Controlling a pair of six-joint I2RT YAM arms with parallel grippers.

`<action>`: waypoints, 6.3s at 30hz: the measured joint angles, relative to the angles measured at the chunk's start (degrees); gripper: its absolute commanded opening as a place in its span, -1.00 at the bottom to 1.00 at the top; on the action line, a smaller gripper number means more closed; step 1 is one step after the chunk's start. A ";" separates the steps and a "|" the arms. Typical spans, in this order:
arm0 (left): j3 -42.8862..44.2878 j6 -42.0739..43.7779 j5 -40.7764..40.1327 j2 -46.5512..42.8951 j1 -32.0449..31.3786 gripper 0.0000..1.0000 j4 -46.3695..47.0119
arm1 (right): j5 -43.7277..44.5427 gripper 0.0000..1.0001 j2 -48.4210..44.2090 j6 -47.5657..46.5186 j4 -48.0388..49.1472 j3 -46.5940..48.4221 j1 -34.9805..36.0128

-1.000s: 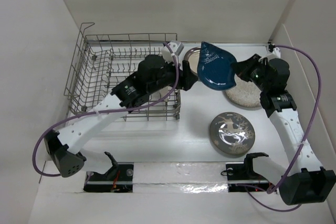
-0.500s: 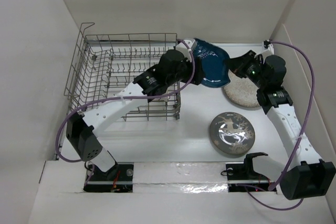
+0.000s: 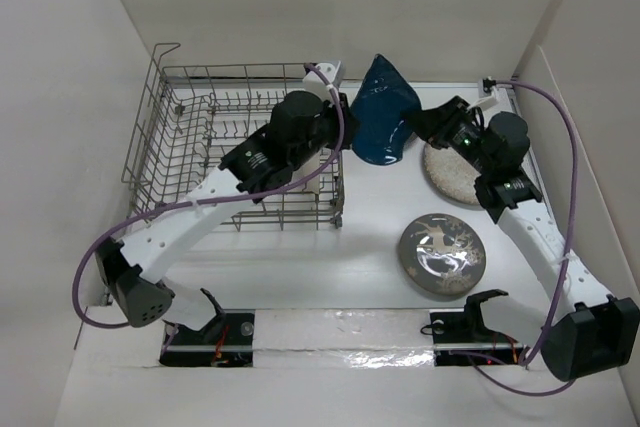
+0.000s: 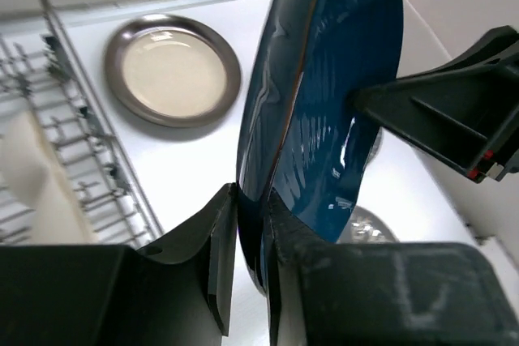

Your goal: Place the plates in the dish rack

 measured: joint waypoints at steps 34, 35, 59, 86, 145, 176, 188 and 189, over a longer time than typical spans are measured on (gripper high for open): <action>24.22 12.09 -36.59 -3.65 7.08 -1.00 -38.07 | -3.54 0.38 1.97 -5.92 1.57 -1.53 6.84; 24.22 12.07 -37.51 -2.86 7.06 -1.00 -38.60 | -3.28 0.39 1.79 -6.21 1.29 -2.16 6.84; 17.25 5.38 -39.47 14.38 5.20 -1.00 -44.46 | -1.42 0.36 -0.52 -9.14 -2.16 -8.35 6.19; 9.22 -1.49 -38.80 19.78 3.06 -0.73 -42.49 | -1.44 0.35 -0.92 -9.14 -1.38 -9.97 5.53; -23.54 5.86 -6.45 -32.59 5.75 -0.31 -3.02 | 34.97 0.01 50.56 33.24 0.52 8.24 5.20; -17.84 3.30 -0.28 -25.59 6.01 0.18 -1.75 | 34.58 -1.00 17.70 17.53 3.34 -9.01 -2.10; -3.26 1.97 4.70 -9.18 6.12 0.40 -2.16 | 9.99 -1.00 1.55 12.92 9.90 -9.44 -5.53; -2.05 2.21 4.46 -7.87 6.12 0.41 -2.19 | 7.37 -1.00 1.84 13.55 10.36 -9.44 -5.31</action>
